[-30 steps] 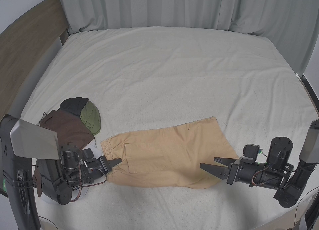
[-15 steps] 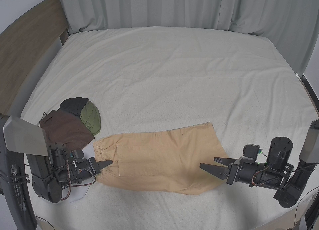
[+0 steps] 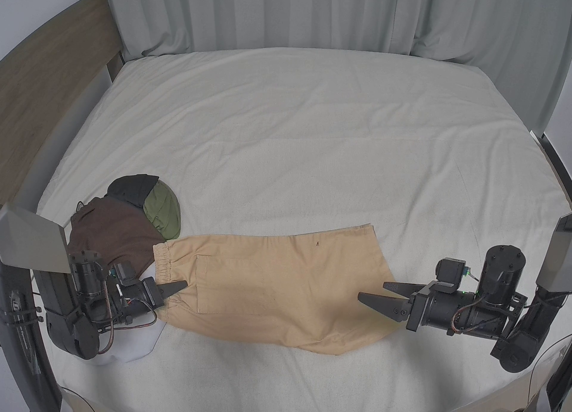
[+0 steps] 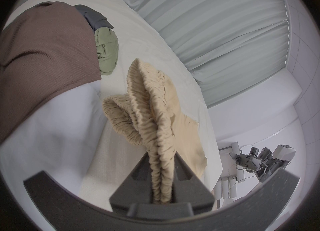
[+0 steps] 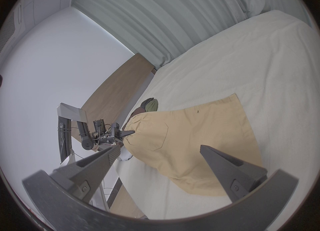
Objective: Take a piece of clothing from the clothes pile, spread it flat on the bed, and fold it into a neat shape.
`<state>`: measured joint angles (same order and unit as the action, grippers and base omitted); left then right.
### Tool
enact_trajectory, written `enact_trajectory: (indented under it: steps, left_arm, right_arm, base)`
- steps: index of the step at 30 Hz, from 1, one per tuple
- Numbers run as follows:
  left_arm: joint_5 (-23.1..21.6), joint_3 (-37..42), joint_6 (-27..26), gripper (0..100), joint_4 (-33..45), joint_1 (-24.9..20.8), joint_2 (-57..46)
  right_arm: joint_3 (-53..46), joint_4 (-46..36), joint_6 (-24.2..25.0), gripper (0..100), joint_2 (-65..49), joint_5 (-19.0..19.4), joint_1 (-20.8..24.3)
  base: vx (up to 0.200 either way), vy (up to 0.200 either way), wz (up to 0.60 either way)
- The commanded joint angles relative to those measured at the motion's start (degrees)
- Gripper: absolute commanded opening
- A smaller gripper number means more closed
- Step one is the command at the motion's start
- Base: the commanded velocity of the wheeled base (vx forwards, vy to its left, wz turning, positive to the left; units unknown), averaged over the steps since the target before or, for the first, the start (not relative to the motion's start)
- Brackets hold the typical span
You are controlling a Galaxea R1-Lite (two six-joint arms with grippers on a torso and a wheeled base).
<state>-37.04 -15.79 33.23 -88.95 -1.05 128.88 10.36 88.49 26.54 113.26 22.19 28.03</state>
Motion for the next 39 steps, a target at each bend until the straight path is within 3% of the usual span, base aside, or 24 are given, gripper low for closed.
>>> enact_trajectory:
  steps: [1, 13, 39]
  left_arm:
    - [0.03, -0.21, -0.01, 0, -0.08, 0.26, -0.21]
    - [0.38, -1.35, 0.43, 0, 0.01, -0.8, -2.4]
    - [5.04, -2.23, 1.05, 0, 0.01, -10.29, -5.48]
  right_arm:
    - [-0.08, 0.01, 0.0, 100, -0.06, -0.04, 0.01]
    - [0.01, 0.01, 0.0, 100, -0.15, -0.04, -0.08]
    - [0.1, 0.01, 0.09, 100, -0.41, -0.04, -0.25]
  base:
    - [0.0, 0.0, 0.0]
    - [0.0, 0.0, 0.0]
    - [0.0, 0.0, 0.0]
